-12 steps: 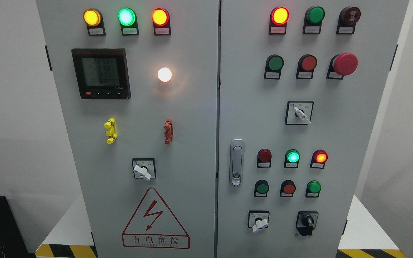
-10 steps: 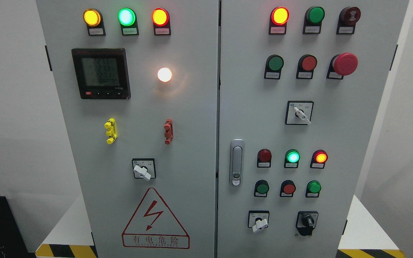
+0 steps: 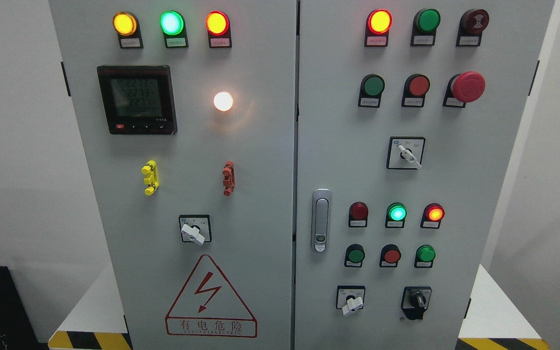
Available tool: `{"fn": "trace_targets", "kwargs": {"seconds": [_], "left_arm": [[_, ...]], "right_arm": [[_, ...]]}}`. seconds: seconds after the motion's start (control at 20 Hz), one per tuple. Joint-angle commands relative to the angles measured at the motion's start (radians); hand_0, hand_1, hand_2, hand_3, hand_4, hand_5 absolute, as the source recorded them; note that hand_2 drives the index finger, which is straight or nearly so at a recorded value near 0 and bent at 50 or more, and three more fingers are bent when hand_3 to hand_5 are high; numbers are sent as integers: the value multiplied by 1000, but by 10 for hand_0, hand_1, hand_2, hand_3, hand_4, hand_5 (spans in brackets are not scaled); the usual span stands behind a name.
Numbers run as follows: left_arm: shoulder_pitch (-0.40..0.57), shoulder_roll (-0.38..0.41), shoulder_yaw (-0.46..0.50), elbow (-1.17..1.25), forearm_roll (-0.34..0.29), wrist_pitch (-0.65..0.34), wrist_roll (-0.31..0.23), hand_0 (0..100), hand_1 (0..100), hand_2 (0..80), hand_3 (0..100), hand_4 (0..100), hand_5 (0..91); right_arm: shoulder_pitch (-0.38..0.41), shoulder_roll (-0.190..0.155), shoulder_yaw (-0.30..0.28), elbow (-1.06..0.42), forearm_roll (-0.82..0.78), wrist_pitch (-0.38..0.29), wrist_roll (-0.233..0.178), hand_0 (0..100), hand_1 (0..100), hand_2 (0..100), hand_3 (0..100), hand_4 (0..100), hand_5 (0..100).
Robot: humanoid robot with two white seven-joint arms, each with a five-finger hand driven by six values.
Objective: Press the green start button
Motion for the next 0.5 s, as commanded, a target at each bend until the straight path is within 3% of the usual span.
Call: {"fn": "trace_targets", "kwargs": {"seconds": [0.0,0.45], "left_arm": [[0,0,0,0,0,-1,0,120,556,0,0,0,0],[0,0,0,0,0,-1,0,120,556,0,0,0,0]], "right_arm": [[-15,0,-2,1,3,-10,12,89,76,0,0,0,0],[-107,3,-46,12,182,-70,2,74,107,0,0,0,0]]}}
